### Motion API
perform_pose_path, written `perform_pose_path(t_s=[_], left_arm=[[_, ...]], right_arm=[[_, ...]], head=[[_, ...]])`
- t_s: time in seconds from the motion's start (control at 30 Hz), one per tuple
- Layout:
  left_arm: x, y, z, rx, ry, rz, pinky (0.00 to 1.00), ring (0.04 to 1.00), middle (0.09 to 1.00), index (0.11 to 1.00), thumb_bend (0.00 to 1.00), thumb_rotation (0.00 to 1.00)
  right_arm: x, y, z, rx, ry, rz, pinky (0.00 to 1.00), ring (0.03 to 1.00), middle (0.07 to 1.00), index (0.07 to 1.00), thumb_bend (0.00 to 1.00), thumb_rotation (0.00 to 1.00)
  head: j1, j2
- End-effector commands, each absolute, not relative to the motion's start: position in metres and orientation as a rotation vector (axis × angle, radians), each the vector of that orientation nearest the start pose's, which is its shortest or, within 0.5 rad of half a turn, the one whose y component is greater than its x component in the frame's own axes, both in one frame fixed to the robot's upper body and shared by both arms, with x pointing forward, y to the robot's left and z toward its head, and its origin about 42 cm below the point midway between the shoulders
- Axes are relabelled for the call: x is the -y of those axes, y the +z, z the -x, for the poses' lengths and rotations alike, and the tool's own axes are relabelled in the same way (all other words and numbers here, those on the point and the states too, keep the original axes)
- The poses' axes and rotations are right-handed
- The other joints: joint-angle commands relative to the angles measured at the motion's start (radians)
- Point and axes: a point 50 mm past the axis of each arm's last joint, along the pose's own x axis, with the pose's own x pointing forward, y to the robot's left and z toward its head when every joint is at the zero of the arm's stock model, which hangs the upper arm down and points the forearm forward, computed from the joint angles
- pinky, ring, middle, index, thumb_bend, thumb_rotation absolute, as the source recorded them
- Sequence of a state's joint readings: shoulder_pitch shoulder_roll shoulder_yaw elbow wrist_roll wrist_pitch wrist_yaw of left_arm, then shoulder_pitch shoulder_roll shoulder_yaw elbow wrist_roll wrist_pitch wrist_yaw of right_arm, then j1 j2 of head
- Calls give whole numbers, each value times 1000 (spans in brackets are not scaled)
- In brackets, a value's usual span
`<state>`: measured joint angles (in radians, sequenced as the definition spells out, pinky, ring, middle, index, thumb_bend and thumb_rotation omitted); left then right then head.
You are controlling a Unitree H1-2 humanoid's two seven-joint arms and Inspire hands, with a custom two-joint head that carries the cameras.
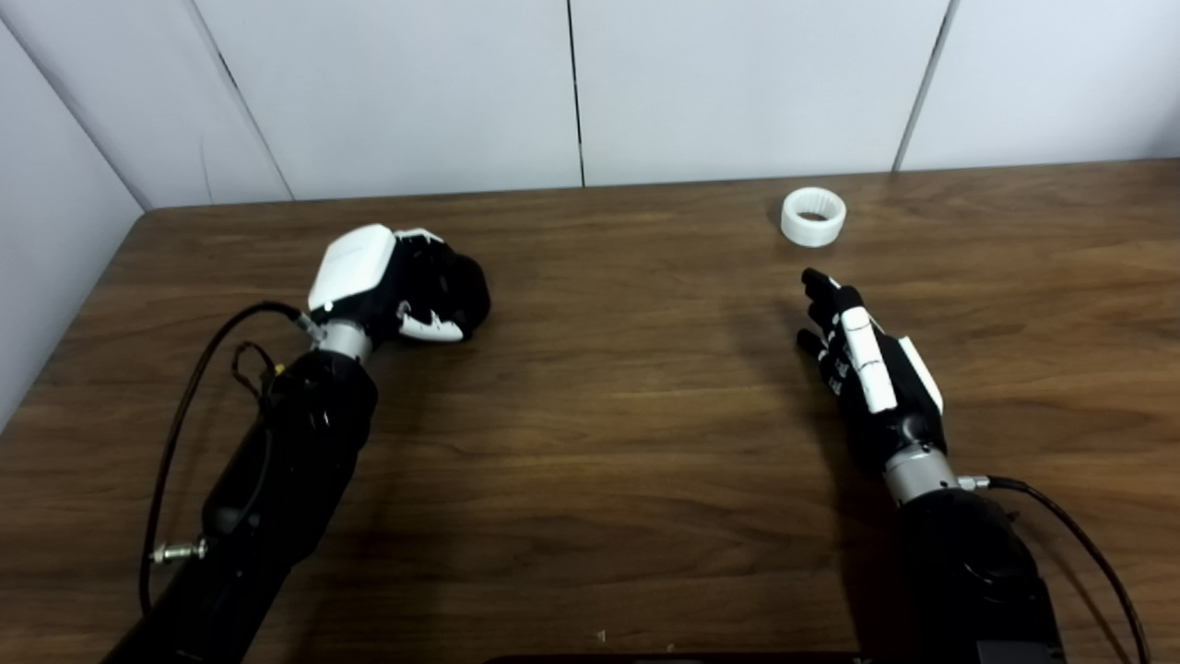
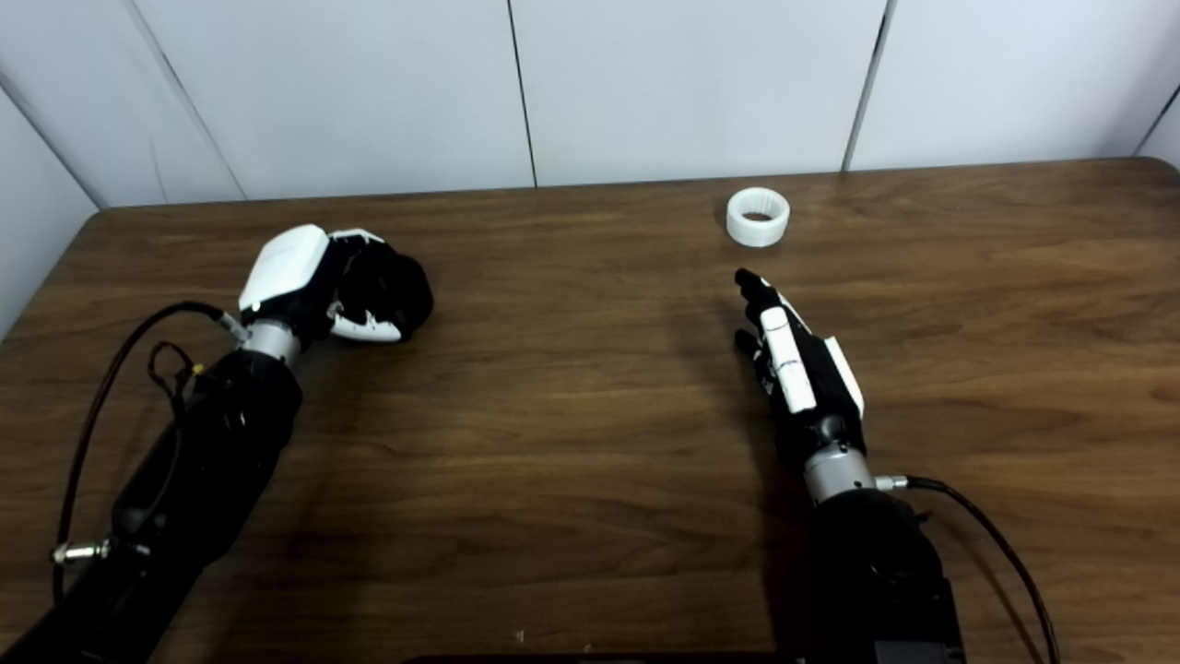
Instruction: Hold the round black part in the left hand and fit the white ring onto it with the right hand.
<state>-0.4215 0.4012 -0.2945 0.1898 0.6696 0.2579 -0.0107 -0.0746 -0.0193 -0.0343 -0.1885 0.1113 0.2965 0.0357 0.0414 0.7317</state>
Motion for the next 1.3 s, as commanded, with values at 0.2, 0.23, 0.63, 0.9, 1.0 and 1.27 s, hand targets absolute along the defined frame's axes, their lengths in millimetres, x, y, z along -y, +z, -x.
perform_pose_path(t_s=[0.2, 0.23, 0.63, 0.9, 1.0, 1.27], left_arm=[[-253, 171, -387, 97, -105, -1208, 734, 833, 805, 682, 800, 164], [-251, 170, -384, 100, -110, -1210, 735, 833, 805, 682, 798, 165], [-227, 167, -338, 142, -184, -1181, 708, 823, 818, 681, 817, 181], [-207, 163, -306, 159, -263, -1154, 719, 838, 831, 689, 793, 197], [-201, 164, -296, 171, -287, -1147, 723, 840, 831, 693, 786, 209], [-190, 161, -273, 178, -341, -1122, 738, 846, 827, 698, 786, 207]], right_arm=[[211, 168, -311, 48, 68, -94, 936, 985, 953, 886, 607, 876], [212, 168, -311, 48, 68, -95, 938, 986, 953, 887, 605, 877], [211, 168, -310, 38, 63, -84, 927, 979, 948, 880, 607, 881], [209, 168, -310, 34, 61, -86, 929, 981, 948, 879, 635, 878], [209, 169, -310, 35, 60, -84, 941, 986, 954, 881, 635, 884], [209, 169, -309, 34, 60, -87, 928, 985, 953, 881, 638, 881]], head=[[-6, 3], [-6, 3], [-12, 14], [-18, 16], [-18, 19], [-22, 23]])
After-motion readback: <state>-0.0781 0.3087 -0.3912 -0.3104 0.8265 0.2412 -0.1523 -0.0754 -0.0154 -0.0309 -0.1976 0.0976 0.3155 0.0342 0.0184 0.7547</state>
